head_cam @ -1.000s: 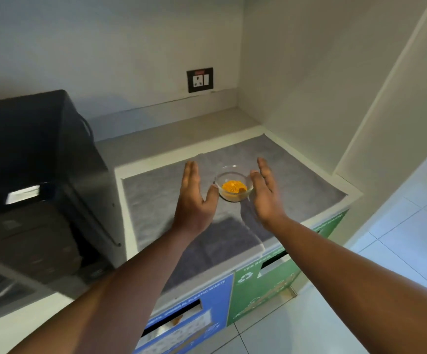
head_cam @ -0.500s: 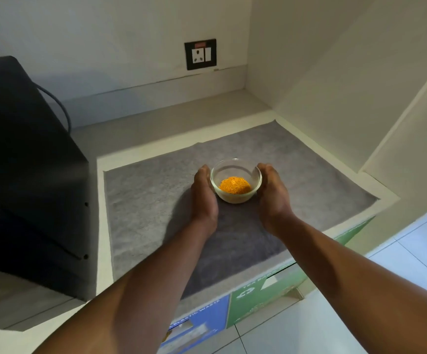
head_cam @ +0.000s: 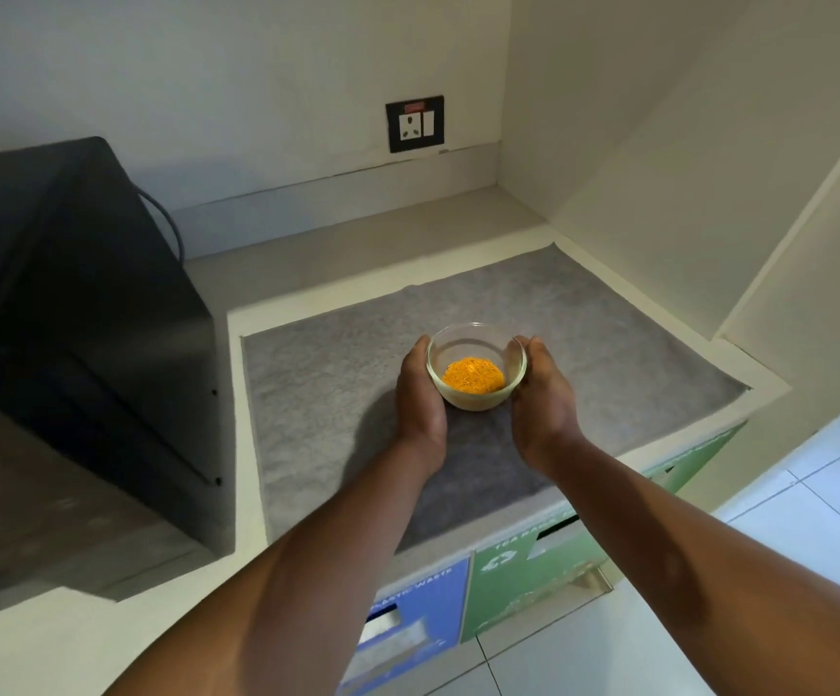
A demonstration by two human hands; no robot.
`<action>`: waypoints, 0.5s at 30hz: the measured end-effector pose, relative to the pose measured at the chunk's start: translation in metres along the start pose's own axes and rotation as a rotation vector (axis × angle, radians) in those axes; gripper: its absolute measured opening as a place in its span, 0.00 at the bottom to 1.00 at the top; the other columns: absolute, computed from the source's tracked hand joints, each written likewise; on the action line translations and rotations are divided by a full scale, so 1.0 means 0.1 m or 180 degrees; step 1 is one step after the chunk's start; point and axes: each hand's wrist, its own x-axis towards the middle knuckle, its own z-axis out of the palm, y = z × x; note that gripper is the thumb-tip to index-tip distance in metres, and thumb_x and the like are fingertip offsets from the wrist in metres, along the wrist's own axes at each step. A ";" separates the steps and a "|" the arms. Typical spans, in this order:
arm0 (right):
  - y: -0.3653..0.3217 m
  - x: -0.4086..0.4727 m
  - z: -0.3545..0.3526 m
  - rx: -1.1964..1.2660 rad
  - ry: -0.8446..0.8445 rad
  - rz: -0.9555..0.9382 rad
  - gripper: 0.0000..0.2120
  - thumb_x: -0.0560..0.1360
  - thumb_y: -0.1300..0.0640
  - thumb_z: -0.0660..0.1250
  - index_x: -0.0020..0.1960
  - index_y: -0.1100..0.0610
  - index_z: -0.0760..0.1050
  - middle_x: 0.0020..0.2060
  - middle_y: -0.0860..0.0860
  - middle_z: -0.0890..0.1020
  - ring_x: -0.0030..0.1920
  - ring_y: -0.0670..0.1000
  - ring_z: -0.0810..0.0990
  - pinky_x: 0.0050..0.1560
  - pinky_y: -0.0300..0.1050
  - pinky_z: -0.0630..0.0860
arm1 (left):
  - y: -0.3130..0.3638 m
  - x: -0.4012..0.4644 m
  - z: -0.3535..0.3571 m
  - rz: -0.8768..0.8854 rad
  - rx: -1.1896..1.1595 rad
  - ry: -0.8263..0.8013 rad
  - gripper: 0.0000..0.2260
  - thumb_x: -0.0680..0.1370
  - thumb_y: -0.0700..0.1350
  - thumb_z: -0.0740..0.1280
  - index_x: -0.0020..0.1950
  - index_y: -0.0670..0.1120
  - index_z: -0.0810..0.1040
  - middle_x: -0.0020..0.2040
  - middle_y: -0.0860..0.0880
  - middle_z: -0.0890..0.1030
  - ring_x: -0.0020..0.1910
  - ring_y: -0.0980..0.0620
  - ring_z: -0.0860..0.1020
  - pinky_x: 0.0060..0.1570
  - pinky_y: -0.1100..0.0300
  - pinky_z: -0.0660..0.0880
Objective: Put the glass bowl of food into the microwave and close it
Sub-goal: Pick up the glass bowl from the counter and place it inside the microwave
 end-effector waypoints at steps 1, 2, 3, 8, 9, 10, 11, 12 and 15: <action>-0.01 -0.11 0.03 0.0006 -0.0058 0.0008 0.24 0.83 0.51 0.59 0.34 0.46 0.85 0.31 0.44 0.83 0.34 0.42 0.82 0.36 0.38 0.79 | 0.05 -0.09 -0.04 -0.0041 0.0050 -0.0018 0.21 0.82 0.53 0.61 0.61 0.40 0.84 0.52 0.42 0.86 0.52 0.45 0.82 0.60 0.48 0.77; -0.01 -0.22 0.07 -0.0049 -0.0087 0.0005 0.23 0.83 0.51 0.59 0.34 0.46 0.85 0.31 0.43 0.83 0.34 0.41 0.82 0.38 0.38 0.79 | 0.09 -0.16 -0.10 -0.0063 0.0086 -0.0030 0.21 0.81 0.54 0.60 0.61 0.40 0.84 0.52 0.42 0.86 0.52 0.45 0.82 0.58 0.48 0.77; -0.01 -0.33 0.10 -0.0162 -0.0069 -0.0037 0.21 0.83 0.50 0.59 0.36 0.47 0.84 0.32 0.43 0.83 0.36 0.41 0.81 0.42 0.39 0.78 | 0.11 -0.25 -0.17 -0.0079 0.0110 -0.0063 0.22 0.81 0.54 0.60 0.60 0.40 0.84 0.51 0.43 0.85 0.50 0.46 0.82 0.56 0.49 0.78; 0.03 -0.89 0.27 -0.0401 0.0036 -0.0093 0.15 0.84 0.47 0.58 0.47 0.52 0.80 0.37 0.47 0.86 0.40 0.44 0.83 0.51 0.47 0.75 | 0.18 -0.65 -0.56 -0.0078 0.0063 -0.0124 0.18 0.83 0.54 0.60 0.51 0.45 0.85 0.42 0.48 0.87 0.40 0.53 0.85 0.41 0.59 0.80; 0.02 -1.05 0.33 -0.0391 -0.0011 -0.0034 0.16 0.84 0.48 0.58 0.51 0.55 0.81 0.39 0.50 0.86 0.43 0.47 0.84 0.52 0.48 0.77 | 0.20 -0.74 -0.65 -0.0109 -0.0012 -0.0159 0.17 0.83 0.54 0.60 0.50 0.47 0.85 0.40 0.50 0.87 0.39 0.54 0.85 0.38 0.61 0.79; 0.01 -1.24 0.40 -0.0400 -0.0062 0.0003 0.17 0.85 0.48 0.58 0.54 0.58 0.81 0.43 0.53 0.86 0.46 0.49 0.84 0.55 0.49 0.78 | 0.24 -0.87 -0.77 -0.0146 -0.0041 -0.0179 0.16 0.83 0.54 0.61 0.49 0.47 0.84 0.39 0.50 0.88 0.37 0.55 0.85 0.36 0.63 0.79; 0.00 -1.36 0.44 -0.0412 -0.0110 0.0004 0.18 0.85 0.49 0.57 0.58 0.60 0.80 0.46 0.55 0.86 0.48 0.52 0.84 0.57 0.51 0.78 | 0.25 -0.95 -0.84 -0.0150 -0.0046 -0.0184 0.16 0.83 0.54 0.61 0.49 0.47 0.85 0.39 0.50 0.88 0.37 0.55 0.85 0.34 0.63 0.79; 0.01 -1.53 0.49 -0.0451 -0.0121 0.0007 0.19 0.85 0.50 0.57 0.60 0.63 0.79 0.48 0.58 0.85 0.50 0.54 0.84 0.58 0.52 0.78 | 0.29 -1.07 -0.95 -0.0142 -0.0030 -0.0207 0.17 0.83 0.54 0.60 0.49 0.47 0.85 0.40 0.50 0.88 0.37 0.55 0.86 0.34 0.63 0.79; 0.06 -2.01 0.65 -0.0529 -0.0125 0.0024 0.21 0.85 0.49 0.57 0.63 0.63 0.80 0.51 0.58 0.87 0.50 0.53 0.86 0.49 0.45 0.81 | 0.41 -1.40 -1.32 -0.0075 0.0081 -0.0302 0.21 0.82 0.57 0.60 0.56 0.45 0.85 0.42 0.48 0.88 0.39 0.52 0.86 0.34 0.60 0.80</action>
